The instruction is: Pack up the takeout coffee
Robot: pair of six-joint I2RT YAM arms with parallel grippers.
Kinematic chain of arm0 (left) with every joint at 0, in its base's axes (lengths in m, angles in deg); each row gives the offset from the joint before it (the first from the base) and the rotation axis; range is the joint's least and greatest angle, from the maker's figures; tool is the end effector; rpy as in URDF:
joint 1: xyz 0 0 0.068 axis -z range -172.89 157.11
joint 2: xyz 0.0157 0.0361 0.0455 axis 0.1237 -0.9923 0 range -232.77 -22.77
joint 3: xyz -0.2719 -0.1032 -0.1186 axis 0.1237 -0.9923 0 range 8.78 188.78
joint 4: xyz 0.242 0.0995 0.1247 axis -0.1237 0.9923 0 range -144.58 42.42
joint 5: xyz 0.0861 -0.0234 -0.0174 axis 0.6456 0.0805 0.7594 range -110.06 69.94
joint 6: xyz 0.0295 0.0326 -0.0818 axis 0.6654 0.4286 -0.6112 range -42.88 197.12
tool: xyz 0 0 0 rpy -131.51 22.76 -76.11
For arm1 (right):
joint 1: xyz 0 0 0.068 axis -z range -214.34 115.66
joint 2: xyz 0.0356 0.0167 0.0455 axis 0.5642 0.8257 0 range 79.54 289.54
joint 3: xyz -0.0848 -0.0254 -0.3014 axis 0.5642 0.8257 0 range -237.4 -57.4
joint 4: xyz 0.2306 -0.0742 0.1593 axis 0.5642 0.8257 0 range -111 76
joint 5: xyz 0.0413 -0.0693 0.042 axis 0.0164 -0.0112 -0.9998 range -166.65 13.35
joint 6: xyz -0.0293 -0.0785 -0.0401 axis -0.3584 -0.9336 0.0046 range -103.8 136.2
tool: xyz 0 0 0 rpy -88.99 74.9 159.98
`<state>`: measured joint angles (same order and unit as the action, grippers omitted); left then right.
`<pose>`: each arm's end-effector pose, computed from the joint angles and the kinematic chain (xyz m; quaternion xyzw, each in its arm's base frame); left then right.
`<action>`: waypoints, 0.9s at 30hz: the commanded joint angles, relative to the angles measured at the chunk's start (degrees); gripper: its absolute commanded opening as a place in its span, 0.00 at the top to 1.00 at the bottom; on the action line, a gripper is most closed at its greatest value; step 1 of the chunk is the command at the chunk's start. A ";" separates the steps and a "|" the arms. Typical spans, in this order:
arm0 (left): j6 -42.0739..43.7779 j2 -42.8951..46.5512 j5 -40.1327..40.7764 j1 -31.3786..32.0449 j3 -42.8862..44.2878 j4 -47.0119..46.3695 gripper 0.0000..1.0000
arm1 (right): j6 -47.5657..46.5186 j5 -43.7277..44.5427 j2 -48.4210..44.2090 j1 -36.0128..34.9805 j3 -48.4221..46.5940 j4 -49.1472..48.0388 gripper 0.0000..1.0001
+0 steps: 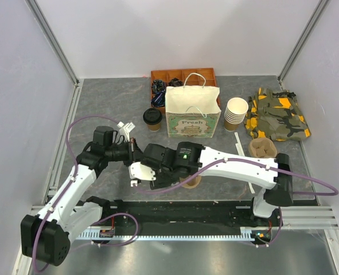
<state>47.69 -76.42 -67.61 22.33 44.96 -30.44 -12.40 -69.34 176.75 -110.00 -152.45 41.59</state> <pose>0.1926 -0.1163 0.2484 0.0607 0.8488 -0.4827 0.2073 0.1101 0.3875 0.3253 -0.7602 0.6088 0.0300 0.2248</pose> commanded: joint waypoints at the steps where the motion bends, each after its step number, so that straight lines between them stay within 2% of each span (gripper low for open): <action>1: 0.86 2.84 -1.58 -0.28 1.43 1.34 0.98 | 0.30 3.41 -6.85 -0.10 -2.16 0.96 0.25; 3: 1.74 3.72 -0.71 -0.54 1.52 2.13 0.98 | 1.09 2.89 -9.75 0.59 -3.73 0.87 0.21; 6: 3.76 4.86 0.35 -1.07 2.48 3.19 0.98 | 3.19 -1.93 -13.88 5.41 -8.55 -0.79 0.20; 8: 5.69 4.96 0.70 -1.69 4.23 4.51 0.98 | 6.60 -6.16 -16.86 11.56 -11.12 -3.59 0.20; 12: 7.20 3.82 -0.70 -2.83 7.76 7.06 0.98 | 15.12 -6.17 -20.65 21.32 -16.13 -8.26 0.17; 15: 4.22 2.32 -3.32 -3.44 8.90 5.93 0.98 | 24.68 -7.04 -22.85 34.13 -16.40 -10.99 0.19; 16: 4.12 2.75 -3.69 -3.88 9.16 5.05 0.98 | 27.17 -7.22 -23.29 42.27 -15.97 -11.00 0.20; 18: 5.51 3.02 -3.17 -3.89 9.87 4.42 0.98 | 33.04 -9.85 -23.56 49.69 -13.34 -10.91 0.21; 19: 5.70 2.85 -3.34 -3.89 10.31 4.34 0.98 | 34.56 -10.73 -23.21 55.91 -12.28 -10.99 0.21; 22: 5.61 2.06 -4.13 -3.97 11.71 4.42 0.98 | 38.34 -15.65 -19.36 62.71 -9.55 -10.99 0.24; 27: 7.36 3.55 -3.52 -4.06 13.38 6.00 0.98 | 38.53 -20.22 -14.68 65.46 -8.40 -12.05 0.30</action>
<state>51.91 -74.12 -69.64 18.70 55.02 -24.52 21.77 -83.22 158.26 -45.70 -162.24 30.16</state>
